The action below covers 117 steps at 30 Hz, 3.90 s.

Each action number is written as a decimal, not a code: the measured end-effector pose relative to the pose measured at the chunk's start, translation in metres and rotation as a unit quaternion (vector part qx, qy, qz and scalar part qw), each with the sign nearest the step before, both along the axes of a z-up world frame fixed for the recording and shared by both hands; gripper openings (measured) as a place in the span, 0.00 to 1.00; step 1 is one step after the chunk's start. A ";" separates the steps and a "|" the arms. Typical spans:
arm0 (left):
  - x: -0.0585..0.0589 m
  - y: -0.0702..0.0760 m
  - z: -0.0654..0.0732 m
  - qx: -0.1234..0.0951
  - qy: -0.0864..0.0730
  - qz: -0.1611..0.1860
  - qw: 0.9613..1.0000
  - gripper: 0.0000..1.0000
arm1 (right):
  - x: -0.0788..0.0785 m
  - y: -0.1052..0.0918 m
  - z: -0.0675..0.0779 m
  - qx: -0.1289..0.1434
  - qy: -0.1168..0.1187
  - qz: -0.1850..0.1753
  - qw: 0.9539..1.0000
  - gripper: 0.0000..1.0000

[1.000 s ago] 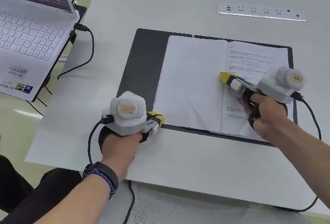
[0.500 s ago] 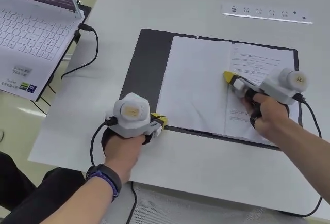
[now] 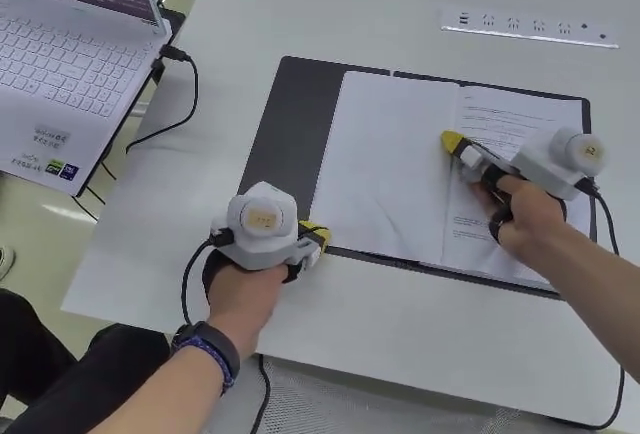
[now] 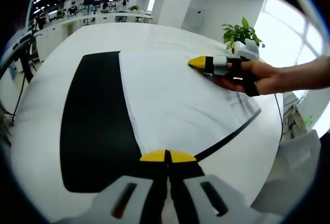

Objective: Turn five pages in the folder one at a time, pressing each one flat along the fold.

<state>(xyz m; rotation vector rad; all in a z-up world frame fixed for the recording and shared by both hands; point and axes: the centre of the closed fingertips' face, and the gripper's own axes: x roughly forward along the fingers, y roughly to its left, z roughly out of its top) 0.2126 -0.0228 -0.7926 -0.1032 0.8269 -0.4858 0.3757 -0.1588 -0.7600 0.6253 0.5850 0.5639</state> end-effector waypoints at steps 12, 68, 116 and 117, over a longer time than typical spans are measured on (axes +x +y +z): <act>-0.001 -0.001 0.000 0.007 0.002 -0.011 1.000 0.00 | 0.016 -0.002 -0.001 0.015 -0.005 -0.021 1.000 0.00; 0.001 0.001 -0.001 -0.011 0.003 0.000 1.000 0.00 | 0.088 -0.006 -0.001 0.019 0.000 -0.102 0.995 0.00; 0.001 0.002 0.000 -0.033 -0.009 0.019 0.999 0.00 | -0.009 -0.005 0.000 -0.017 -0.025 -0.030 0.999 0.00; 0.001 0.002 0.000 -0.033 -0.009 0.019 0.999 0.00 | -0.011 -0.005 0.000 -0.017 -0.025 -0.030 0.999 0.00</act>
